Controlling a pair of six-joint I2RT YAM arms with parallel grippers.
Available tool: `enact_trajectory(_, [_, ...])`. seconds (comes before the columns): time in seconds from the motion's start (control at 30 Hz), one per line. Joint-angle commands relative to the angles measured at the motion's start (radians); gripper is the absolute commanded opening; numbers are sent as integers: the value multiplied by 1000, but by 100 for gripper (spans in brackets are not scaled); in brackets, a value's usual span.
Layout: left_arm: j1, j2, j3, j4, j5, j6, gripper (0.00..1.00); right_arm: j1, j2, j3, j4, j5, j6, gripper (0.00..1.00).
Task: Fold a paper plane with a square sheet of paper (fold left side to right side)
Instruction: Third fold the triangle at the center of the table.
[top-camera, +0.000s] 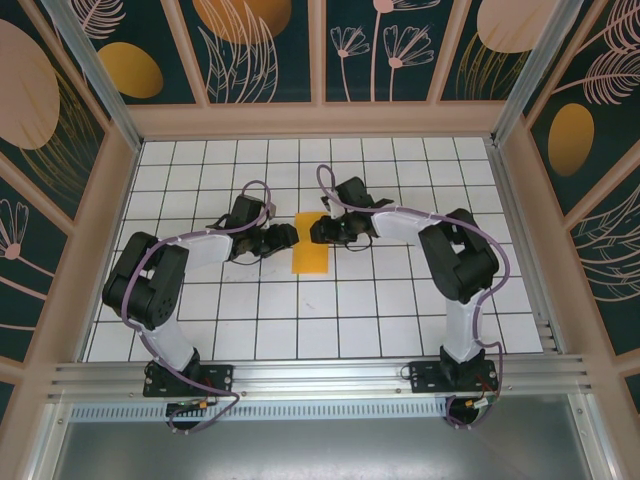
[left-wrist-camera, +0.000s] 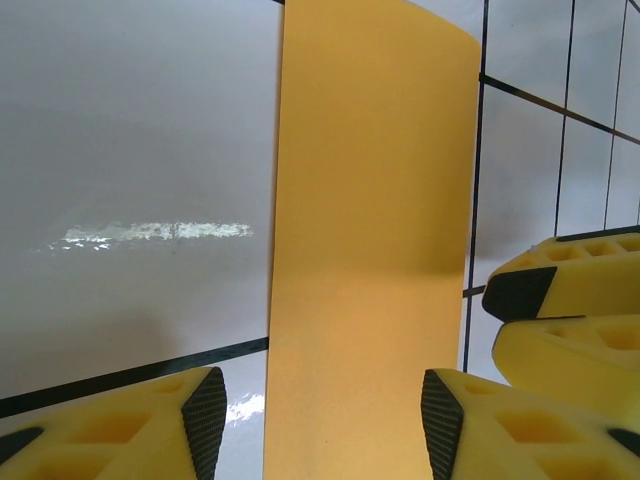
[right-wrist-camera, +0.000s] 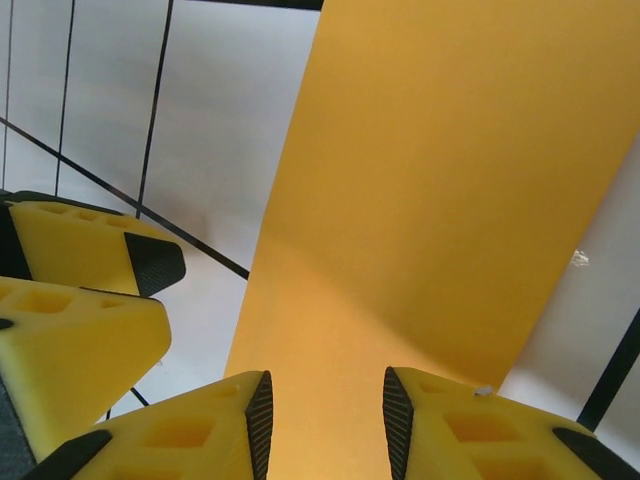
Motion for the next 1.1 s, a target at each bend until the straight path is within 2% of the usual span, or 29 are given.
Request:
enact_trajectory(0.0, [-4, -17, -13, -22, -11, 22, 58, 1, 43, 13, -28, 30, -7, 38])
enact_trajectory(0.3, [-4, -16, -1, -19, 6, 16, 61, -12, 100, 45, -128, 107, -90, 33])
enact_trajectory(0.7, [-13, 34, 1, 43, 109, -5, 47, -43, 122, 54, -175, 61, -212, 24])
enact_trajectory(1.07, [-42, 98, 36, 52, 106, -10, 46, -43, 122, 33, -150, 40, -197, 24])
